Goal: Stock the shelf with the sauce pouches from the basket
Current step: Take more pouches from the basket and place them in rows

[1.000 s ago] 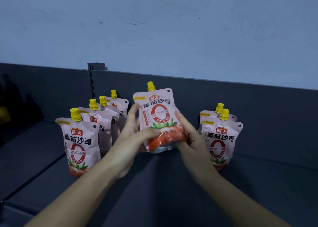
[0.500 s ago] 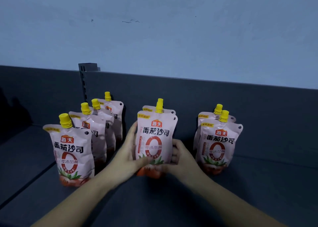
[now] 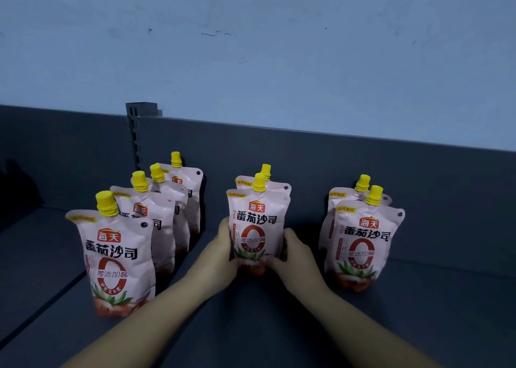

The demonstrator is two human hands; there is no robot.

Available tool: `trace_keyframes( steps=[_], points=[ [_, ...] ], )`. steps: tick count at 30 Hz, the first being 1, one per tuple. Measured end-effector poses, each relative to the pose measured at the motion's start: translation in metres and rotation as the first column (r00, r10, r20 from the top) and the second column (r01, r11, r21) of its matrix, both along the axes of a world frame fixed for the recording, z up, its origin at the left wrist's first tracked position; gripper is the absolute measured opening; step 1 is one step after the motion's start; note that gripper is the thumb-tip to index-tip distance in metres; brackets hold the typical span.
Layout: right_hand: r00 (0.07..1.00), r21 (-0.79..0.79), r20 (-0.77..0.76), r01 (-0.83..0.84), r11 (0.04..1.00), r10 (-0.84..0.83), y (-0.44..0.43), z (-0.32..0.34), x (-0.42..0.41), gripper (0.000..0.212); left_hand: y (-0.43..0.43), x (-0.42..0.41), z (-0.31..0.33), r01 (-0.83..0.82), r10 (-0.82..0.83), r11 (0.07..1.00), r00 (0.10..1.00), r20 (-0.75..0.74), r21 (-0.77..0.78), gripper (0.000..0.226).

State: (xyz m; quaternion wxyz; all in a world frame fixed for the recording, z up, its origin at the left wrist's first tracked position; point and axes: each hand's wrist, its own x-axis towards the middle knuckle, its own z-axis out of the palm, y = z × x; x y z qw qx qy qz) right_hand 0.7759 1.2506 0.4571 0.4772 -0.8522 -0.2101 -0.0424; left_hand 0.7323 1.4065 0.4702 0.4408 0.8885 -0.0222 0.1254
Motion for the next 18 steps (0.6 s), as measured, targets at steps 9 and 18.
trace_keyframes(
  steps=[9,18],
  points=[
    [0.995,0.019,-0.084,0.062,0.998,-0.06,-0.001,0.002,-0.012,0.04,0.008,-0.004,-0.009,0.017,-0.019,0.999,0.996,-0.084,-0.031,0.07],
    [0.985,-0.004,-0.028,0.172,0.985,-0.172,-0.007,0.002,-0.045,0.029,0.006,-0.039,-0.009,-0.034,0.068,0.989,0.969,-0.237,0.145,0.097]
  ],
)
